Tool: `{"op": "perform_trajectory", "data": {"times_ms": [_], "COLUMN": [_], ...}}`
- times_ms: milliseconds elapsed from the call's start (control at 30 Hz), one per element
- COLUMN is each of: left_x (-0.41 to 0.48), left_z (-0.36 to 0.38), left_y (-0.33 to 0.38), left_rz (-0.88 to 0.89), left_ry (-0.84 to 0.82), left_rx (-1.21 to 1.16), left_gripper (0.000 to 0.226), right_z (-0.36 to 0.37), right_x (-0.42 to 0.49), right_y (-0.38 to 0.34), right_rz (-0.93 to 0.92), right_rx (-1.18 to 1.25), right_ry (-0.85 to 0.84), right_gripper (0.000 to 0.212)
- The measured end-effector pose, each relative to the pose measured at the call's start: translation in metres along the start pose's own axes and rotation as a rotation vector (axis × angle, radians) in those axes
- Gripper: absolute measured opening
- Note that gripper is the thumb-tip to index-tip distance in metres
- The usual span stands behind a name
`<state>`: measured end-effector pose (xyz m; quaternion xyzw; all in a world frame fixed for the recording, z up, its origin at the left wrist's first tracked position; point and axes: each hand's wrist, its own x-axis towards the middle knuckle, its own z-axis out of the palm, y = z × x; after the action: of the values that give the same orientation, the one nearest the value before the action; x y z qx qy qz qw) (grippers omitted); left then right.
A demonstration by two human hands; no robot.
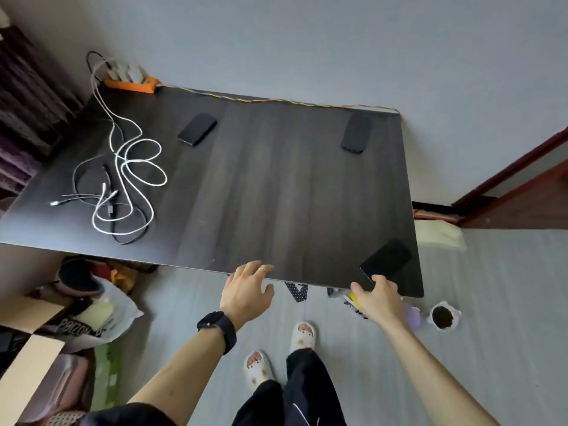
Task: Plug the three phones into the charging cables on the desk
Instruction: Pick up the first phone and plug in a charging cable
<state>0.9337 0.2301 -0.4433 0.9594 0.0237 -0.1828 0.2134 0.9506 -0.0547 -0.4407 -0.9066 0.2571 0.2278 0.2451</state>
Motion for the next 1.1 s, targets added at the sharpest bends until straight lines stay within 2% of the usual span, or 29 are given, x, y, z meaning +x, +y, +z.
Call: {"op": "perform_trajectory", "data": {"times_ms": [200, 300, 367, 467, 533, 600, 733, 867, 933, 1000, 1100], "left_x": [0.070, 0.094, 0.102, 0.104, 0.105, 0.106, 0.109, 0.116, 0.125, 0.132, 0.131], "left_z": [0.021, 0.029, 0.032, 0.038, 0.040, 0.041, 0.039, 0.032, 0.019, -0.006, -0.047], "left_y": [-0.007, -0.009, -0.014, -0.022, -0.022, -0.022, -0.020, -0.015, -0.008, -0.007, -0.016], "left_rz": [-0.007, -0.034, -0.062, -0.089, -0.105, -0.111, -0.134, -0.167, -0.249, -0.402, -0.527], "left_ry": [-0.142, -0.193, -0.220, -0.206, -0.206, -0.210, -0.241, -0.262, -0.253, -0.241, -0.221], "left_rx": [0.091, 0.114, 0.127, 0.153, 0.128, 0.123, 0.140, 0.025, -0.188, -0.473, -0.861], "left_gripper": [0.059, 0.061, 0.060, 0.058, 0.058, 0.058, 0.059, 0.051, 0.041, 0.033, 0.036], "right_z": [0.013, 0.019, 0.024, 0.033, 0.036, 0.034, 0.021, 0.012, 0.012, 0.017, 0.029], "right_x": [0.070, 0.096, 0.108, 0.113, 0.115, 0.120, 0.127, 0.120, 0.110, 0.094, 0.066], "right_y": [-0.016, -0.025, -0.027, -0.023, -0.020, -0.020, -0.028, -0.053, -0.075, -0.109, -0.170], "right_rz": [0.175, 0.236, 0.293, 0.394, 0.403, 0.414, 0.478, 0.282, 0.142, -0.033, -0.342], "right_rx": [0.104, 0.072, 0.046, 0.069, 0.096, 0.151, 0.325, 0.384, 0.386, 0.343, 0.216], "right_ry": [0.067, 0.106, 0.141, 0.176, 0.192, 0.200, 0.175, 0.073, -0.037, -0.190, -0.405], "right_gripper": [0.091, 0.095, 0.089, 0.061, 0.053, 0.056, 0.077, 0.079, 0.080, 0.078, 0.088]}}
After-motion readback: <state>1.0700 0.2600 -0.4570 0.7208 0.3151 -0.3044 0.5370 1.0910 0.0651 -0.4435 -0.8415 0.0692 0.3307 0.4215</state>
